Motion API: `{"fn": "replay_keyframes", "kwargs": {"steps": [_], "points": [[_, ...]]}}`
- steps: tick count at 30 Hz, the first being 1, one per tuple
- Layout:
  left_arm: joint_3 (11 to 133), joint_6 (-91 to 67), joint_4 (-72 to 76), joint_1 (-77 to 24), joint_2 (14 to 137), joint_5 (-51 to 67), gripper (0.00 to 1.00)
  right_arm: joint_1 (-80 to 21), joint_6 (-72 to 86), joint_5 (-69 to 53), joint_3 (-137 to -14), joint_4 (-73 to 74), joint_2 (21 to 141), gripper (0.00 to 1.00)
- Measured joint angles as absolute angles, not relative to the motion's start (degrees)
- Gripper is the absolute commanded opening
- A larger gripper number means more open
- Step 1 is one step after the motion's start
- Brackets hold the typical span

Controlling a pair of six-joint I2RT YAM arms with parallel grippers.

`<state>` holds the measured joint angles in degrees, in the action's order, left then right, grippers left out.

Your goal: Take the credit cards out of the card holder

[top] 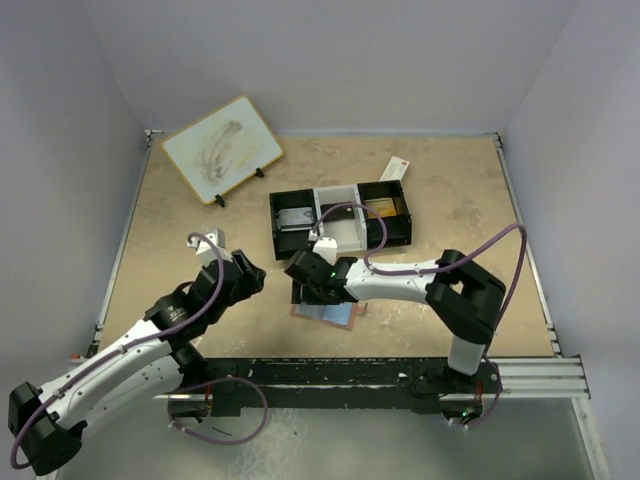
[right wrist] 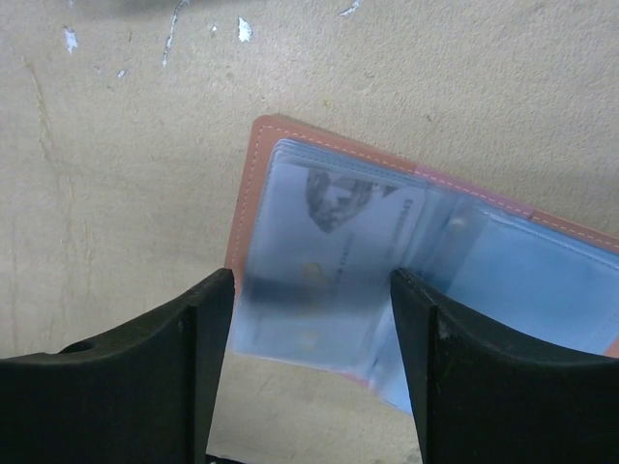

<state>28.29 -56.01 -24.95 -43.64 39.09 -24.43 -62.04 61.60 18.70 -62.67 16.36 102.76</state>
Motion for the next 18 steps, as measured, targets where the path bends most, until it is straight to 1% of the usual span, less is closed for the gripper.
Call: {"fn": "replay_keyframes", "kwargs": {"steps": [2, 4, 8, 13, 18], "points": [[28.3, -56.5, -26.1, -43.6, 38.2, -26.0, 0.49, -62.3, 61.6, 19.4, -63.1, 17.2, 103.1, 0.61], [28.3, -56.6, -26.7, -43.6, 38.0, -26.7, 0.46, -62.3, 61.6, 19.8, -63.0, 17.5, 103.1, 0.58], [28.3, -56.0, -26.3, -43.6, 39.1, -25.7, 0.46, -62.2, 61.8, 19.1, -60.6, 15.0, 101.6, 0.57], [28.3, -53.6, -23.1, -43.6, 42.3, -19.6, 0.45, -60.8, 62.0, 15.7, -54.2, 7.2, 97.6, 0.56], [27.5, -51.6, -16.3, -43.6, 45.6, -11.1, 0.45, -58.7, 62.5, 10.9, -48.4, -0.1, 94.3, 0.56]]}}
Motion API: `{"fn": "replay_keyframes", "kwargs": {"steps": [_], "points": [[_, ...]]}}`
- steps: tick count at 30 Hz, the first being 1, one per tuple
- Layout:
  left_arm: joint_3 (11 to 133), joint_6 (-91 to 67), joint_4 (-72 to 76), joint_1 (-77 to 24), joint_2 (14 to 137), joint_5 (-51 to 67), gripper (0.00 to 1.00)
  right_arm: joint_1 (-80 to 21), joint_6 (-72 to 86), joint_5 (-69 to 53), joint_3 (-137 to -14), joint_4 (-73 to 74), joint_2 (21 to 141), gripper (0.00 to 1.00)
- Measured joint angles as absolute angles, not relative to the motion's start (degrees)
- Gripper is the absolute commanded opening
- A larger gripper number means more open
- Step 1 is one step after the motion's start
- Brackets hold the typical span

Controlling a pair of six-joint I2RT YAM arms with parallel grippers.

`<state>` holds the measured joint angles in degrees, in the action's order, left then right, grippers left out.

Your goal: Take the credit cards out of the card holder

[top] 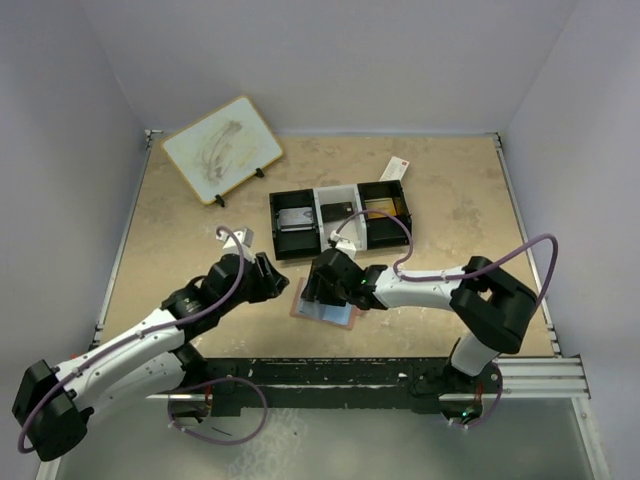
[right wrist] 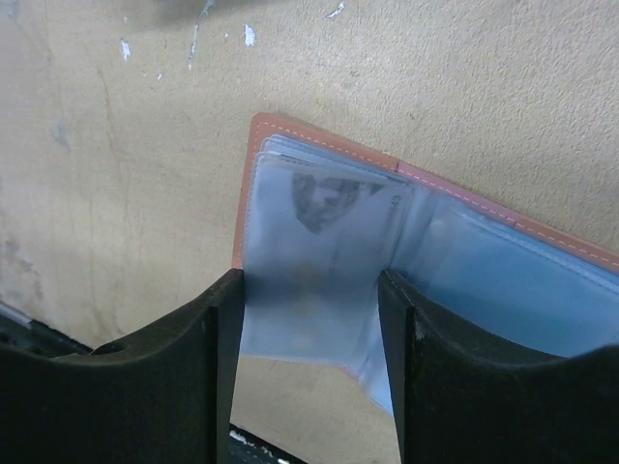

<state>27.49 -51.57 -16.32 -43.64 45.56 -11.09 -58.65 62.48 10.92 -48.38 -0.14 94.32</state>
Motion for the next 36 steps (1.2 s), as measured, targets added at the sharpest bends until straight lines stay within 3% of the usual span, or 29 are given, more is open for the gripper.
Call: {"fn": "replay_keyframes", "kwargs": {"steps": [9, 27, 36], "points": [[23.4, -51.2, -3.6, -44.7, 56.1, 2.9, 0.47, -56.6, 63.0, 6.0, -43.8, -6.8, 92.2, 0.56], [20.0, -50.3, 7.1, -46.7, 63.5, 7.7, 0.37, -56.1, 63.0, 4.9, -43.1, -7.9, 92.1, 0.56], [20.0, -50.1, 11.0, -47.1, 68.4, 7.5, 0.20, -55.9, 63.0, 4.5, -43.0, -8.2, 92.0, 0.58]]}}
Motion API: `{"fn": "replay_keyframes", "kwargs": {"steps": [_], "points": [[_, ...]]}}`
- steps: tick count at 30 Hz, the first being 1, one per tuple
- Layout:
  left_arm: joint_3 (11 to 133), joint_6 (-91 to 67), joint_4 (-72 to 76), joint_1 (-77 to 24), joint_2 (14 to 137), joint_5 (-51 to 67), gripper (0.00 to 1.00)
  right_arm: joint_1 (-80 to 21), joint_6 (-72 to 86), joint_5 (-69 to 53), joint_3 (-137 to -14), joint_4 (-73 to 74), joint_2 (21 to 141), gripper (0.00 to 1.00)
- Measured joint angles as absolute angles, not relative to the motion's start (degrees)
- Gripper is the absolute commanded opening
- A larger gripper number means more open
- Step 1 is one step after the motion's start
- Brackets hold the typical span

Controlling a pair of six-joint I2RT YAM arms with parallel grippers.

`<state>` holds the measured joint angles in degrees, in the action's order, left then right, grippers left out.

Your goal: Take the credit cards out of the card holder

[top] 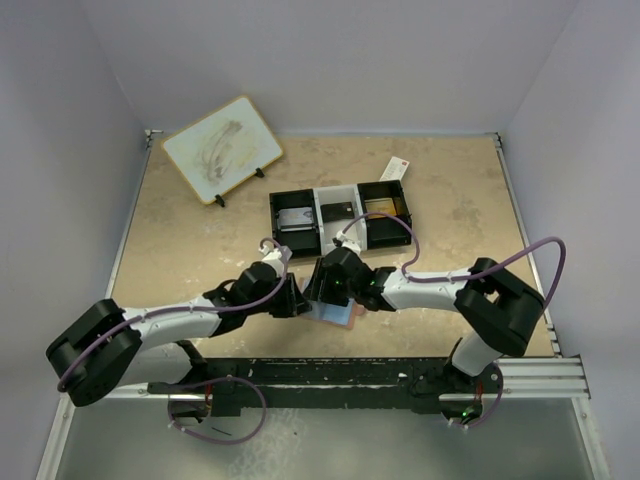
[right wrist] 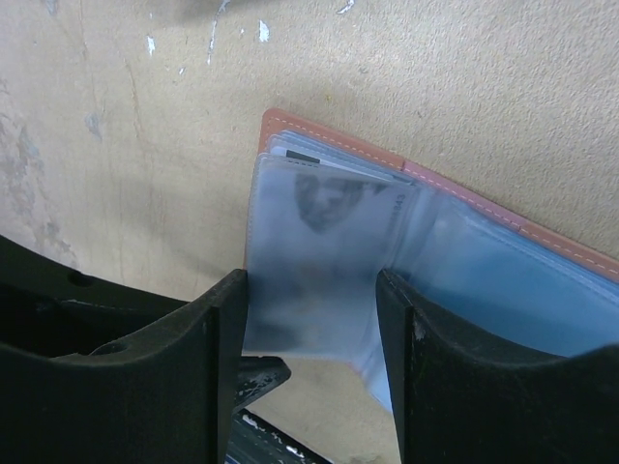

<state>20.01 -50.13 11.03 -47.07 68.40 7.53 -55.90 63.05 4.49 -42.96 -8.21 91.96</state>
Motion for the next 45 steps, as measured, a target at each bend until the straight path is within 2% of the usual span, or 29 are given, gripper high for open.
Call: {"fn": "replay_keyframes", "kwargs": {"steps": [3, 6, 14, 25, 30, 33, 37, 41, 45], "points": [[20.0, -50.0, 11.6, -47.4, 69.4, 7.5, 0.15, -55.8, 62.9, 4.3, -42.7, -8.5, 91.7, 0.65], [20.1, -49.9, 11.5, -47.7, 69.3, 7.2, 0.16, -55.8, 62.6, 4.3, -42.8, -8.1, 91.3, 0.70], [22.9, -49.7, 11.0, -48.0, 70.5, 7.2, 0.32, -55.3, 62.4, 8.3, -42.6, 0.1, 81.7, 0.78], [29.9, -48.9, 11.6, -53.0, 79.4, 8.6, 0.44, -50.7, 63.7, 17.6, -38.8, 13.4, 63.6, 0.86], [33.4, -48.8, 11.6, -57.6, 82.7, 8.0, 0.48, -50.1, 66.2, 18.8, -34.2, 14.6, 54.5, 0.87], [34.8, -48.7, 11.1, -59.5, 83.5, 6.9, 0.48, -50.1, 67.6, 18.3, -30.9, 13.4, 51.9, 0.83], [35.1, -48.4, 8.1, -60.2, 81.0, 3.5, 0.48, -50.1, 68.5, 15.5, -26.8, 10.1, 51.4, 0.70], [35.0, -48.2, 2.3, -60.2, 72.4, -3.1, 0.48, -50.1, 68.3, 11.8, -25.1, 4.1, 52.8, 0.57], [34.9, -48.4, -3.7, -60.2, 62.7, -12.3, 0.49, -50.0, 67.3, 7.3, -25.2, -3.6, 57.9, 0.49]]}}
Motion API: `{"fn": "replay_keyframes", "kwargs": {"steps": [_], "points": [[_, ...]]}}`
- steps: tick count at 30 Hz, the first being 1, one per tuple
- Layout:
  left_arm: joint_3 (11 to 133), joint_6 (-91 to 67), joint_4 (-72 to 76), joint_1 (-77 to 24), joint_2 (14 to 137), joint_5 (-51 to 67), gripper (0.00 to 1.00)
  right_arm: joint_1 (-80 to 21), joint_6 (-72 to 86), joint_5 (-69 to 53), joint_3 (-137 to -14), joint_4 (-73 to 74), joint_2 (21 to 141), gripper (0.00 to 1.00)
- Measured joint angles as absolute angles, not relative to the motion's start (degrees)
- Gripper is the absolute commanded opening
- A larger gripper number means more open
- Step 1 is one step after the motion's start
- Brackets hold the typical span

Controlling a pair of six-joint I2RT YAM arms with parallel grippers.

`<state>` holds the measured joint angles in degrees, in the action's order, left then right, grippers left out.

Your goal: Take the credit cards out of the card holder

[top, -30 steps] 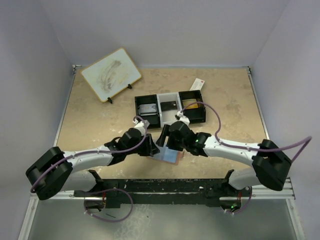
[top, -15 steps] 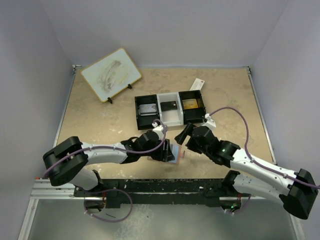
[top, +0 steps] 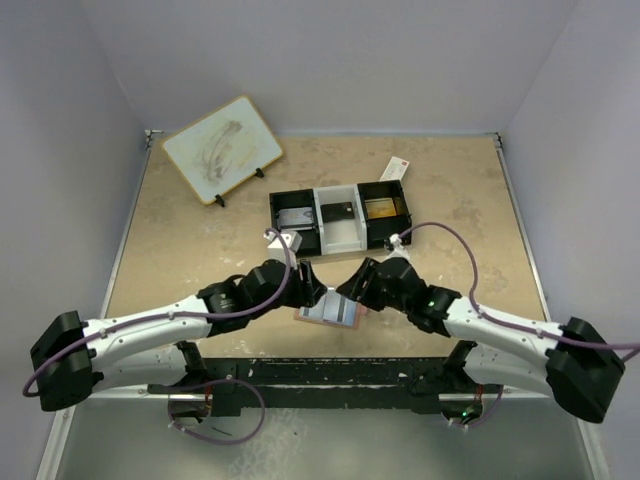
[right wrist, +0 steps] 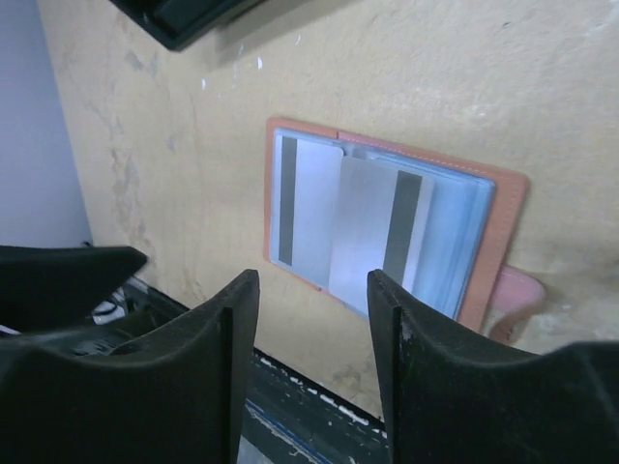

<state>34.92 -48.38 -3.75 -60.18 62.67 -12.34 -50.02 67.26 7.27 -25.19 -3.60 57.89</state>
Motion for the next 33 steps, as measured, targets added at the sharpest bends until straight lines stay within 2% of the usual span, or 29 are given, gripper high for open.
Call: {"fn": "replay_keyframes", "kwargs": {"steps": [5, 10, 21, 24, 33], "points": [[33.8, -49.0, -9.7, -60.0, 58.7, -19.9, 0.53, -50.0, 65.0, 2.0, -27.9, -8.8, 69.0, 0.40], [32.9, -50.3, -9.6, -60.0, 62.3, -18.8, 0.54, -50.0, 63.8, 2.0, -33.5, -8.3, 77.4, 0.37], [33.5, -53.1, -0.6, -59.0, 77.4, -10.0, 0.53, -49.7, 65.9, 3.5, -28.9, -3.8, 75.7, 0.29], [33.2, -54.3, 2.1, -58.3, 78.7, -8.4, 0.53, -49.7, 67.5, 3.4, -27.6, -6.0, 75.7, 0.26], [30.2, -56.7, 12.9, -54.4, 80.4, -1.9, 0.50, -49.6, 71.1, 3.4, -25.8, -8.8, 75.8, 0.24]]}}
